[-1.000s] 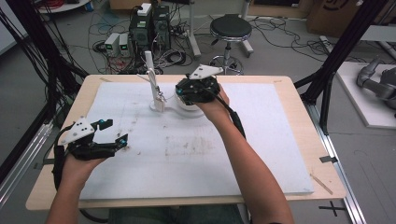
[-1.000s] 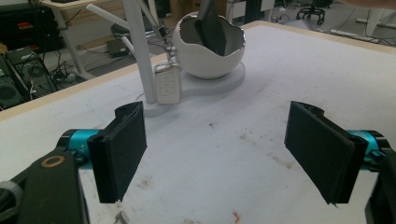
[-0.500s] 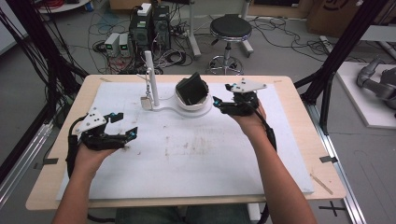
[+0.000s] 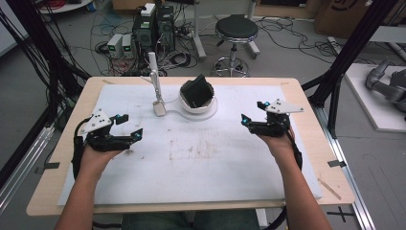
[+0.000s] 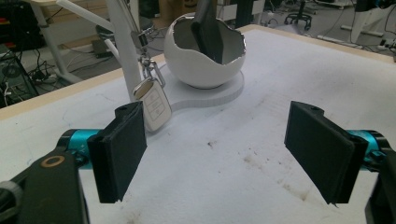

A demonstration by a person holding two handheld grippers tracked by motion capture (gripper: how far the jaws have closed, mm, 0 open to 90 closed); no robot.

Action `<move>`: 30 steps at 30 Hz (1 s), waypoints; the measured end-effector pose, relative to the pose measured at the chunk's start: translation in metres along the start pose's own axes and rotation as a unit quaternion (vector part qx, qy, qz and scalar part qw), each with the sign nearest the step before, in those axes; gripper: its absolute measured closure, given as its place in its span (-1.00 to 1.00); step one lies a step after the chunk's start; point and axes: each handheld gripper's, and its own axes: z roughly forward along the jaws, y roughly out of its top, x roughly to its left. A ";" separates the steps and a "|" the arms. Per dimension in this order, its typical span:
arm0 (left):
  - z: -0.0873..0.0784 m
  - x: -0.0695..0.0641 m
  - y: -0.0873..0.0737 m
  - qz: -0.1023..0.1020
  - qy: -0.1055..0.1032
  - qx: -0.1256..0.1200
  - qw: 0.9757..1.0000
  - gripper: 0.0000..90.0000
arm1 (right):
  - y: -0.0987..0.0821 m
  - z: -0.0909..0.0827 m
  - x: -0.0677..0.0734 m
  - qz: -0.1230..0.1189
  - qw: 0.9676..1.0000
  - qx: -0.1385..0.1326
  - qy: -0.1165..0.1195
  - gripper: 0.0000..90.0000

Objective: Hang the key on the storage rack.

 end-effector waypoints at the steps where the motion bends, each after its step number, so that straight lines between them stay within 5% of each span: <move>1: 0.000 0.000 -0.001 -0.002 0.001 -0.001 1.000 -0.54 | -0.004 -0.002 -0.001 0.006 1.000 -0.002 -0.001 -0.52; 13: 0.001 0.000 -0.005 0.000 -0.001 0.004 1.000 -0.54 | -0.039 -0.017 -0.009 0.040 0.999 -0.004 -0.015 -0.56; 30: 0.006 -0.001 -0.007 -0.003 -0.007 0.006 1.000 -0.54 | -0.043 -0.016 -0.014 0.049 0.999 -0.003 -0.019 -0.56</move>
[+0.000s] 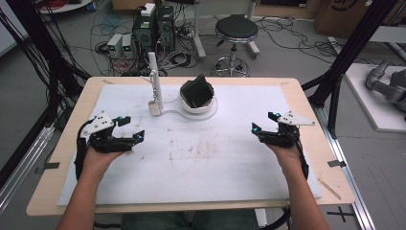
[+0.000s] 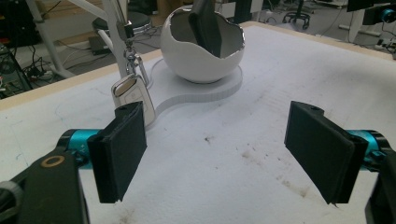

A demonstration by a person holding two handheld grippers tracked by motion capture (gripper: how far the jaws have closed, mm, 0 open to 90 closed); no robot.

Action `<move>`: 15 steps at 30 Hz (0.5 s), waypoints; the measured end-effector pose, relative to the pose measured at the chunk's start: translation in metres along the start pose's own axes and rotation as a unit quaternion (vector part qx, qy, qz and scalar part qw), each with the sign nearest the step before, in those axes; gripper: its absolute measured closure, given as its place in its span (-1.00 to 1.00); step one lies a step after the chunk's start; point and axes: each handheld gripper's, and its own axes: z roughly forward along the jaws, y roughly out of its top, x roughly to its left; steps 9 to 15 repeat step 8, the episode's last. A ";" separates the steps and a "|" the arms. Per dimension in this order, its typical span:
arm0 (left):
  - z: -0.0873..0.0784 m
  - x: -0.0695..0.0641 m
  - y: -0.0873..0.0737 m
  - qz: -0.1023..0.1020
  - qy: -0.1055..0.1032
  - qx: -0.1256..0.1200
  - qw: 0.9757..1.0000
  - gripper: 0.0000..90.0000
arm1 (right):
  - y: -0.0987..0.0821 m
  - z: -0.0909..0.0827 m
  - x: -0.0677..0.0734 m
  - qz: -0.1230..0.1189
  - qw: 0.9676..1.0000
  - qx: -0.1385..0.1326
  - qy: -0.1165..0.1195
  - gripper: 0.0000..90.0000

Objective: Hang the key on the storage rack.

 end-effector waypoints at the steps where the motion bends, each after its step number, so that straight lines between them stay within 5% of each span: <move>1: 0.000 0.000 0.000 -0.001 -0.001 0.000 1.000 -0.54 | 0.000 0.000 0.000 -0.001 1.000 -0.001 0.000 -0.56; 15: 0.001 0.001 -0.002 -0.005 -0.001 -0.001 1.000 -0.54 | 0.000 0.001 0.000 -0.003 1.000 -0.003 0.000 -0.56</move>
